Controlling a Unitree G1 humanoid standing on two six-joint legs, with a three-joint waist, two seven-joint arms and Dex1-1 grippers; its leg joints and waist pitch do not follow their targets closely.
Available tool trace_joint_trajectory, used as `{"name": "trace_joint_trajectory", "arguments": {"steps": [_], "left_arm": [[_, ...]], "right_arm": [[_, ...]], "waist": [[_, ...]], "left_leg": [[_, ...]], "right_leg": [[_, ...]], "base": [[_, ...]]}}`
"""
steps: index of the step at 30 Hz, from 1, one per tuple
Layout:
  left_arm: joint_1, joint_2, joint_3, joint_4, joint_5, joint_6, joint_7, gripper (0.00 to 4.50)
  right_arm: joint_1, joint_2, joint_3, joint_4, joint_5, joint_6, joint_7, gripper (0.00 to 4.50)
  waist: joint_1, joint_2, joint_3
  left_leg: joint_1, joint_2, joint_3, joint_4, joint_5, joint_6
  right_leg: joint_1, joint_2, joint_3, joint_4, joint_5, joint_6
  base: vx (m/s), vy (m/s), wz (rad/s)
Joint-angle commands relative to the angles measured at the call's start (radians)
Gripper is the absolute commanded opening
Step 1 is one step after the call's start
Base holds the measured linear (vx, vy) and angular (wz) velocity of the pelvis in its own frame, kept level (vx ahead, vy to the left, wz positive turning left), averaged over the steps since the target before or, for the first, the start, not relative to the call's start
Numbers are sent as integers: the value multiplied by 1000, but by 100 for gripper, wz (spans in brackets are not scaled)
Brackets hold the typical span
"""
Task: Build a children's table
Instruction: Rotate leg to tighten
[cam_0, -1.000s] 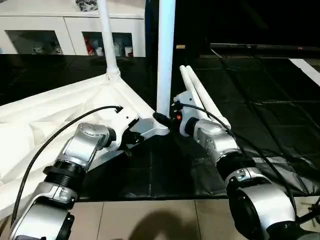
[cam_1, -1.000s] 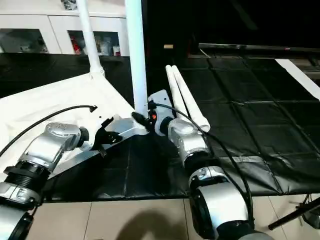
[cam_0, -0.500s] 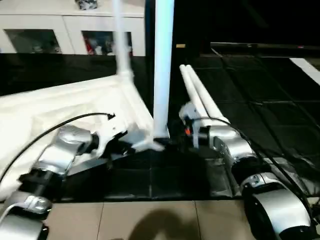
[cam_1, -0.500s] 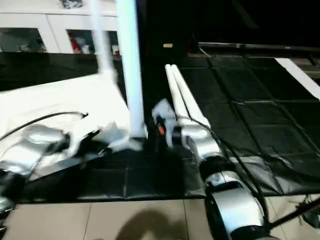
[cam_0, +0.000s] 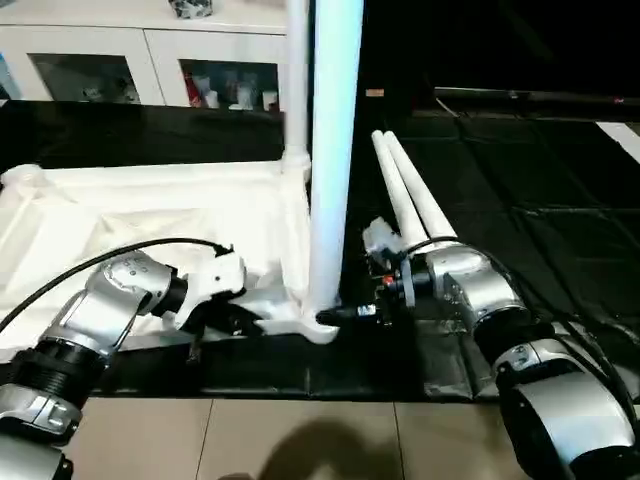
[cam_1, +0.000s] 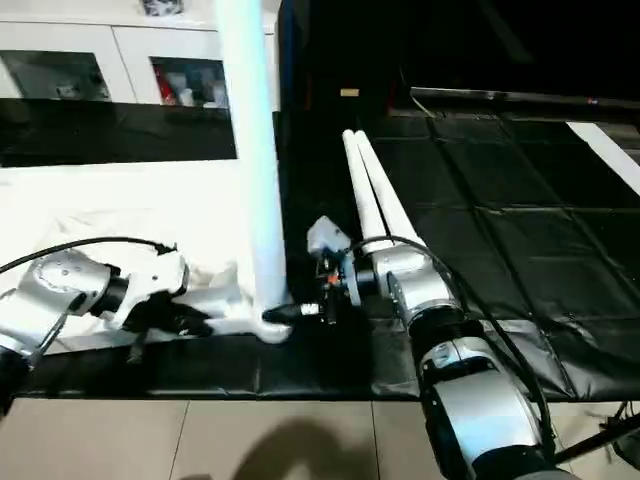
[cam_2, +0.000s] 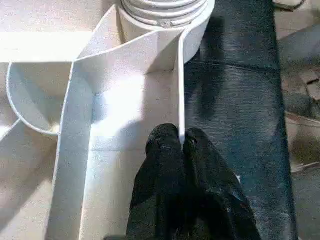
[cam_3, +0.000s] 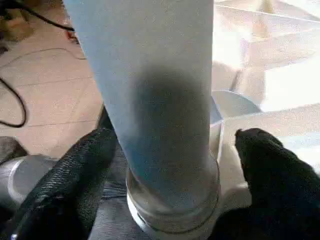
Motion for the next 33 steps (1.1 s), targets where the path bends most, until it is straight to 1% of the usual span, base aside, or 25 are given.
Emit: {"name": "trace_joint_trajectory", "arguments": {"steps": [1,3,7,8,12,13,14,17,18,19,20,23,24,25,26,27,28,29,30,31,32,33], "left_arm": [[-8,-2,-30,-18,6,-25,-40,0],[-7,-2,-31,-18,6,-29,-44,0],[-6,0,-36,-14,6,-34,-50,0],[-5,1,-37,-8,8,-40,-50,0],[-14,-1,-35,16,11,-52,-52,0],[-14,-1,-35,18,11,-53,-52,0],[-14,-1,-35,18,11,-53,-52,0],[-22,-1,-28,34,11,-53,-47,0],[-23,-2,-26,40,12,-53,-44,0],[-23,-2,-26,40,12,-53,-44,0],[-22,-6,-16,45,7,-29,-28,0],[-26,-18,-3,54,11,3,14,0],[-36,-35,14,67,11,35,60,0],[-41,-43,21,70,11,51,80,0],[-51,-60,36,73,15,83,133,0],[-60,-74,48,74,15,116,171,0],[-60,-74,48,74,15,116,171,0],[-80,-112,79,71,5,189,248,0],[-81,-116,82,71,4,196,255,0],[-81,-116,82,71,4,196,255,0],[-113,-182,124,73,-3,290,380,0],[-119,-196,132,75,-3,305,404,0]], "right_arm": [[-33,1,-1,6,12,14,39,379],[-34,3,-4,8,17,19,51,372],[-38,6,-5,13,30,26,62,334],[-40,8,-2,19,34,30,71,327],[-45,14,-6,31,36,45,89,290],[-45,14,-6,31,35,45,90,290],[-45,14,-6,31,35,45,90,262],[-47,19,-5,35,36,48,93,253],[-48,21,-7,35,40,51,92,235],[-48,21,-7,35,40,51,92,226],[-43,29,-17,27,52,60,80,223],[-32,40,-33,15,66,66,51,218],[-19,48,-38,4,64,73,3,216],[-14,53,-38,1,57,73,-30,215],[-2,64,-38,-4,35,63,-122,213],[1,75,-41,1,20,69,-199,211],[1,75,-41,1,20,69,-199,211],[2,100,-58,15,6,87,-340,208],[2,103,-60,16,5,89,-351,205],[2,103,-60,16,5,89,-351,205],[10,145,-74,16,-8,101,-494,202],[11,154,-76,16,-11,104,-525,200]], "waist": [[-3,7,-68],[-2,6,-69],[0,7,-69],[0,5,-70],[0,5,-70],[0,4,-70],[1,5,-70],[1,6,-69],[1,7,-68],[2,7,-69],[2,10,-68],[1,9,-67],[1,11,-65],[1,10,-64],[2,11,-65],[-1,8,-63],[-1,8,-63],[-7,10,-64],[-14,10,-63],[-15,10,-64],[-20,11,-65],[-23,11,-65]], "left_leg": [[-1,-1,16,-63,-130,55],[-2,-1,16,-63,-128,55],[-1,0,16,-63,-123,52],[-1,-1,17,-62,-121,52],[-3,-2,16,-61,-113,55],[-3,-2,16,-62,-113,55],[-2,-2,16,-62,-115,54],[-2,-2,17,-62,-124,49],[-1,-2,17,-62,-129,48],[0,-2,16,-62,-130,46],[0,-1,16,-63,-135,44],[1,-2,16,-63,-147,38],[2,-2,17,-63,-154,35],[4,-3,18,-64,-157,32],[2,-4,16,-64,-159,26],[3,-5,16,-66,-158,15],[3,-5,16,-66,-158,15],[1,-8,13,-67,-156,4],[1,-9,13,-67,-158,-1],[0,-9,11,-67,-156,0],[-2,-9,13,-66,-146,-1],[0,-9,13,-65,-140,-6]], "right_leg": [[66,-76,59,-71,-121,-214],[66,-76,59,-71,-119,-215],[65,-76,59,-70,-121,-211],[65,-75,59,-70,-117,-211],[66,-75,59,-69,-106,-212],[67,-75,59,-69,-108,-211],[66,-76,59,-70,-112,-211],[65,-77,59,-72,-136,-205],[64,-76,59,-74,-146,-202],[65,-77,59,-74,-151,-201],[64,-77,59,-74,-157,-200],[63,-76,59,-76,-176,-197],[61,-76,59,-79,-194,-193],[60,-75,60,-82,-203,-189],[63,-76,60,-82,-221,-182],[61,-75,59,-84,-237,-170],[61,-75,59,-84,-237,-170],[66,-77,58,-87,-276,-154],[64,-75,58,-88,-278,-149],[66,-76,57,-89,-277,-148],[66,-75,58,-86,-252,-155],[63,-73,59,-85,-235,-159]], "base": [[0,0,0],[0,0,0],[0,0,0],[0,0,0],[0,0,0],[0,0,0],[0,0,0],[0,0,0],[0,0,0],[0,0,0],[0,0,0],[0,0,0],[0,0,0],[0,0,0],[0,0,0],[0,0,0],[0,0,0],[0,0,0],[0,0,0],[0,0,0],[0,0,0],[0,0,0]]}}
